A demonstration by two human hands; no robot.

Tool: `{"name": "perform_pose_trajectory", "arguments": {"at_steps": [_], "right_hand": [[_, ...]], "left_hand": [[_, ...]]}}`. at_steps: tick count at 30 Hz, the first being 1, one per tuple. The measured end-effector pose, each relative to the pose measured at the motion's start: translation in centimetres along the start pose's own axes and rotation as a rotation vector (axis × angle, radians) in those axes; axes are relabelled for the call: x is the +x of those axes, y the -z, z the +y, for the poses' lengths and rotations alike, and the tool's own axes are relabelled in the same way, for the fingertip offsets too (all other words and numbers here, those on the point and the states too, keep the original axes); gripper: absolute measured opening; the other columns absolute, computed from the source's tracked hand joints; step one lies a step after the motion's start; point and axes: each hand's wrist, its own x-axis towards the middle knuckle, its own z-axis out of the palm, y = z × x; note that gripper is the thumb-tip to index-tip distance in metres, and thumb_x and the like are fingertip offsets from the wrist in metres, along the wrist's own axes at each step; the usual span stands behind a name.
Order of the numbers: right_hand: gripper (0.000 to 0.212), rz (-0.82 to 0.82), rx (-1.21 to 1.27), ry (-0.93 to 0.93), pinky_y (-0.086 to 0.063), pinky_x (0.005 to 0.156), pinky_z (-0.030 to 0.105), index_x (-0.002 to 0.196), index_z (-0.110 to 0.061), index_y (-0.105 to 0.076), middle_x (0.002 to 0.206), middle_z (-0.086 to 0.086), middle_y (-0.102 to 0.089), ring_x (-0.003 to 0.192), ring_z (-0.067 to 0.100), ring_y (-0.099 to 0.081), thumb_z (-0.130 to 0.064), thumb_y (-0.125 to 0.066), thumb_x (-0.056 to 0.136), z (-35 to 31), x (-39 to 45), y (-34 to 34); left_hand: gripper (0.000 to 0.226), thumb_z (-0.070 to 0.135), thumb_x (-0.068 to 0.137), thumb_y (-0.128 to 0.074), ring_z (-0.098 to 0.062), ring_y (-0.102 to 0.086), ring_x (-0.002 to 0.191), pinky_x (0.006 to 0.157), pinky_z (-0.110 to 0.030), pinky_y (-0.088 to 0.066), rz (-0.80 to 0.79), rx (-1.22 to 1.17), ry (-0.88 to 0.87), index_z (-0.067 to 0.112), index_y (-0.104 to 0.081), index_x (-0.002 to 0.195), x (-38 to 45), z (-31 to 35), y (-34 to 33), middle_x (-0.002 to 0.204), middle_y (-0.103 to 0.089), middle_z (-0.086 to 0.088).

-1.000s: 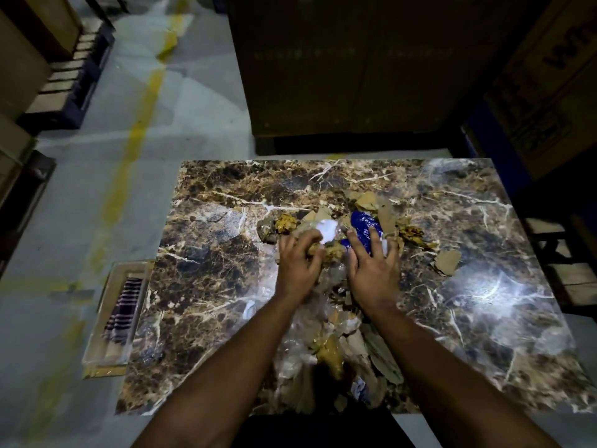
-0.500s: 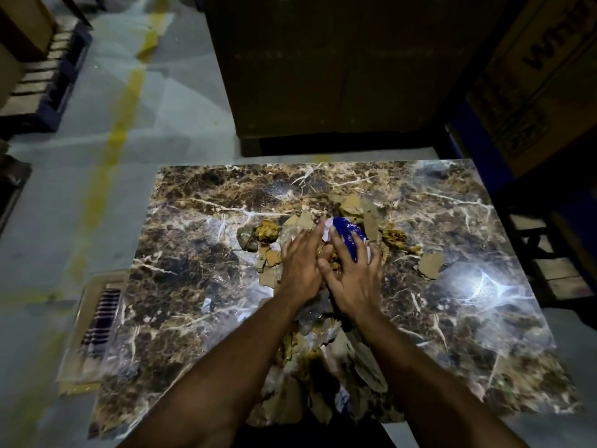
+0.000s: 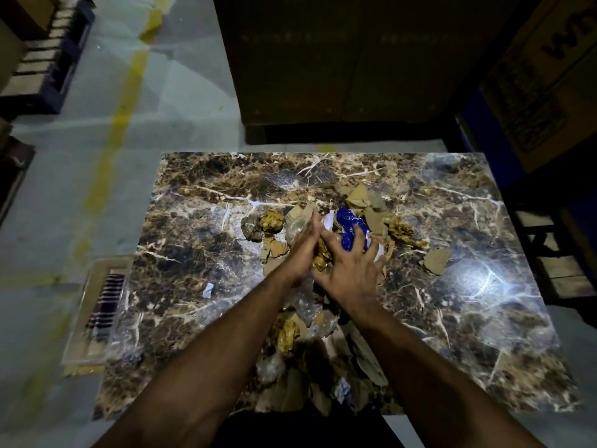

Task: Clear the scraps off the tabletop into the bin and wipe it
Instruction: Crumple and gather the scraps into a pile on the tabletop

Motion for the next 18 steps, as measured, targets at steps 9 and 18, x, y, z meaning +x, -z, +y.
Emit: {"name": "perform_pose_trajectory", "arguments": {"at_steps": [9,18], "right_hand": [[0.098,-0.058,-0.027,0.001,-0.022,0.111,0.076,0.15,-0.06,-0.005,0.168,0.017,-0.004,0.147,0.055,-0.01,-0.101,-0.037,0.066,0.2,0.6,0.0],[0.099,-0.022,0.013,0.005,-0.022,0.112,0.074,0.149,-0.062,-0.008,0.168,0.016,-0.005,0.147,0.056,-0.014,-0.104,-0.032,0.064,0.4,-0.2,0.4]], "left_hand": [[0.064,0.07,0.097,-0.023,-0.034,-0.017,0.152,0.115,-0.057,-0.021,-0.001,-0.023,-0.063,0.039,-0.041,0.15,-1.3,1.0,2.1,0.168,-0.014,0.001],[0.074,0.081,0.087,-0.019,-0.023,-0.01,0.153,0.12,-0.064,-0.01,0.164,0.944,-0.307,0.048,-0.026,0.153,-6.1,0.5,9.0,0.168,-0.015,0.009]]}}
